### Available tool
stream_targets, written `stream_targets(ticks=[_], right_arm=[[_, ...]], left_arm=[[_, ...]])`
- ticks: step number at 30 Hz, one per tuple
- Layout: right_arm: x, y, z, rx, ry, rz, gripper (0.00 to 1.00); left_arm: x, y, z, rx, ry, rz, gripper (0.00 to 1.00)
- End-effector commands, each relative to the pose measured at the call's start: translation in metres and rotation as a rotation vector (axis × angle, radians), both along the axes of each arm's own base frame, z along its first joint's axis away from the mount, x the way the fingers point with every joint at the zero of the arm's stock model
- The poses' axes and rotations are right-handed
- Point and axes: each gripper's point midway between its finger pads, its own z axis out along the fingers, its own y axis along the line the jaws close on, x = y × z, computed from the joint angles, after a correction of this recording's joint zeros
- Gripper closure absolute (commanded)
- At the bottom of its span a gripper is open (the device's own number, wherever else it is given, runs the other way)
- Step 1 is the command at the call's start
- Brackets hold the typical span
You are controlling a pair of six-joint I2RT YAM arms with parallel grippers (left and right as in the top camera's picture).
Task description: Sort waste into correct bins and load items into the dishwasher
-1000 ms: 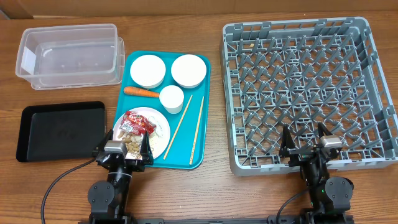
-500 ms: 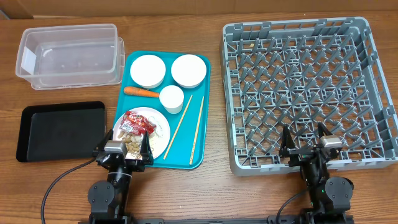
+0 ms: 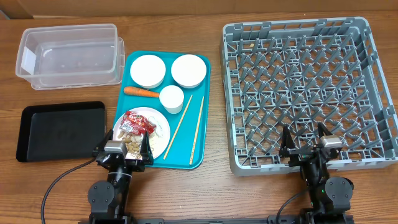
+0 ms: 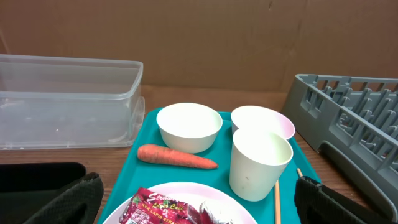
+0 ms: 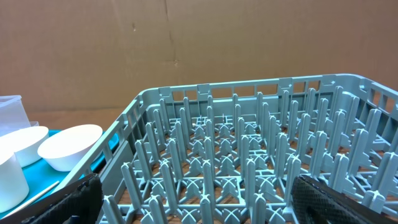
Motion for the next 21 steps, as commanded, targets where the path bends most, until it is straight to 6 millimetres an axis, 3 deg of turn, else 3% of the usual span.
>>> stream_targets(ticks=[1,21], right_arm=[[0.0000,0.0004,-0.0014,-0.003,-0.006,0.000,0.00],[0.0000,0.0004,-0.0014,-0.003,-0.006,0.000,0.00]], left_arm=[[-0.0004,-0.0010,-0.0001,0.013,-0.005,-0.009,0.00],[0.0000,0.0036,-0.0005,0.030,-0.005,0.017,0.00]])
